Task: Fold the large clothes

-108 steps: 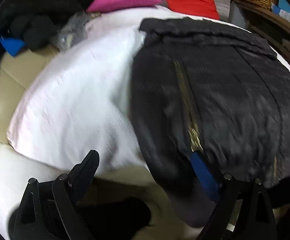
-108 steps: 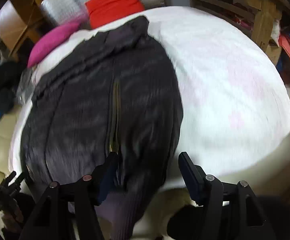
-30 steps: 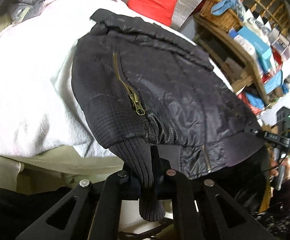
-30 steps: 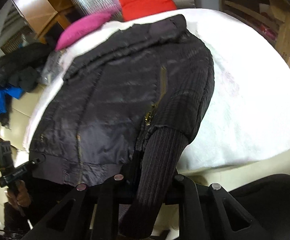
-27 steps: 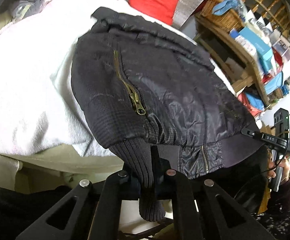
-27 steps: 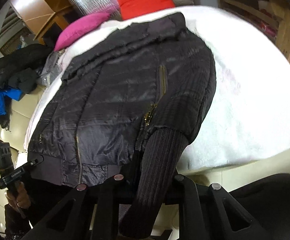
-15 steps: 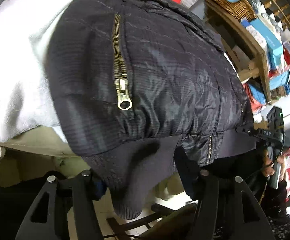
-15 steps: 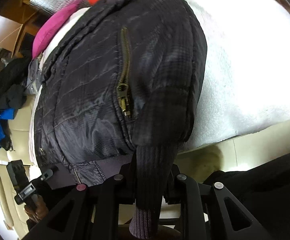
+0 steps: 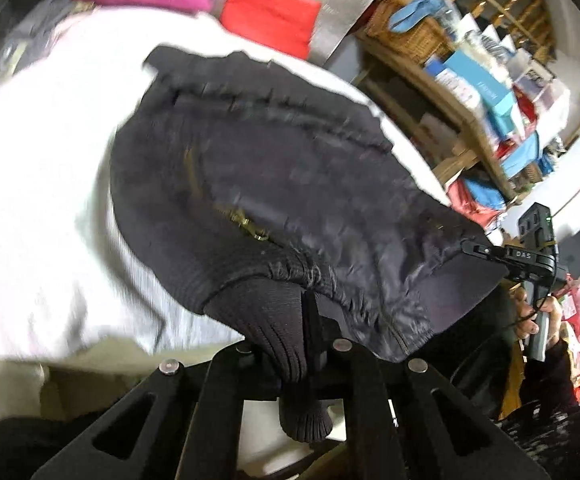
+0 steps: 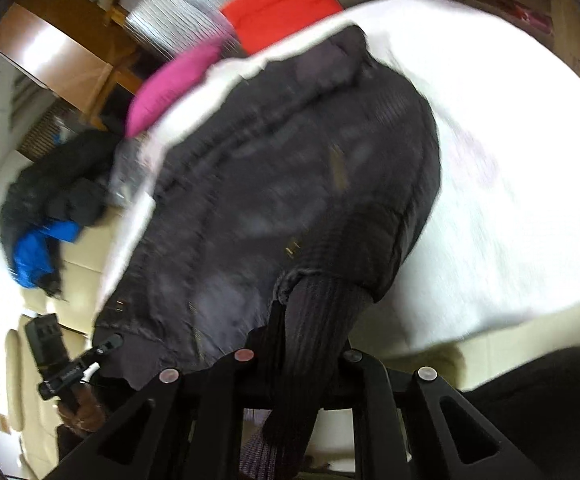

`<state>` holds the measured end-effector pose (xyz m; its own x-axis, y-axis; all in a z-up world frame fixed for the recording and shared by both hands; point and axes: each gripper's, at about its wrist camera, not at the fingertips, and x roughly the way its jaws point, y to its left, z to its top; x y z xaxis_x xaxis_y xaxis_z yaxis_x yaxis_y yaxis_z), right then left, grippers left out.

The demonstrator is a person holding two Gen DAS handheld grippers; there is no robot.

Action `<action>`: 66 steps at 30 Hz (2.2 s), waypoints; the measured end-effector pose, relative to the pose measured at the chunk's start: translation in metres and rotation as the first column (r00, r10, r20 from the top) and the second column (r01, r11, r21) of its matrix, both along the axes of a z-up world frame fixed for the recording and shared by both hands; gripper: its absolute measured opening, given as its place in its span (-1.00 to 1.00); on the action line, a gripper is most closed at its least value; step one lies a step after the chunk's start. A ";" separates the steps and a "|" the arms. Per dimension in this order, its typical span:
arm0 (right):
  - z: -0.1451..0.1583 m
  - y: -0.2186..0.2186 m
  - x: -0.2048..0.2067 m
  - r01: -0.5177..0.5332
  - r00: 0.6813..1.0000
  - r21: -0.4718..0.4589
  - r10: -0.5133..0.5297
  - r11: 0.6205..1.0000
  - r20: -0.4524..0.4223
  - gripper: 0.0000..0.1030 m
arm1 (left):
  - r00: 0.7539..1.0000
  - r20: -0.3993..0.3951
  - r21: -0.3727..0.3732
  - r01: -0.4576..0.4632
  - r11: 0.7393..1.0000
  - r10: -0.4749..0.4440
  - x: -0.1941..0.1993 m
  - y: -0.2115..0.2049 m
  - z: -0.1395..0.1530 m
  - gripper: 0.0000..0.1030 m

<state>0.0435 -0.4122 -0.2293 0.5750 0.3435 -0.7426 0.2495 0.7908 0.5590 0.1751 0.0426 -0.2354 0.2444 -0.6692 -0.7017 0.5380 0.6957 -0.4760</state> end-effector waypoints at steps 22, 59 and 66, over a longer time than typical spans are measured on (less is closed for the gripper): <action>0.148 -0.078 0.325 0.237 0.912 -0.163 -0.162 0.958 0.377 -0.80 | 0.980 0.087 -0.118 -0.170 0.978 0.181 0.341 -0.071 0.153 -0.82; 0.057 -0.114 0.309 0.227 0.904 0.198 -0.282 0.953 0.320 0.81 | 0.909 0.072 -0.127 -0.399 0.908 0.410 0.299 -0.094 0.073 0.78; 0.034 -0.082 0.227 0.268 0.890 0.247 -0.338 0.931 0.305 0.81 | 0.856 0.149 0.025 -0.503 0.864 0.494 0.228 -0.094 0.043 0.79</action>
<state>0.2707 -0.4943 -0.1951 0.8771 0.2285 -0.4226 0.2289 0.5745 0.7858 0.4028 -0.0512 -0.1924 0.6275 -0.3896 -0.6742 0.1661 0.9129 -0.3729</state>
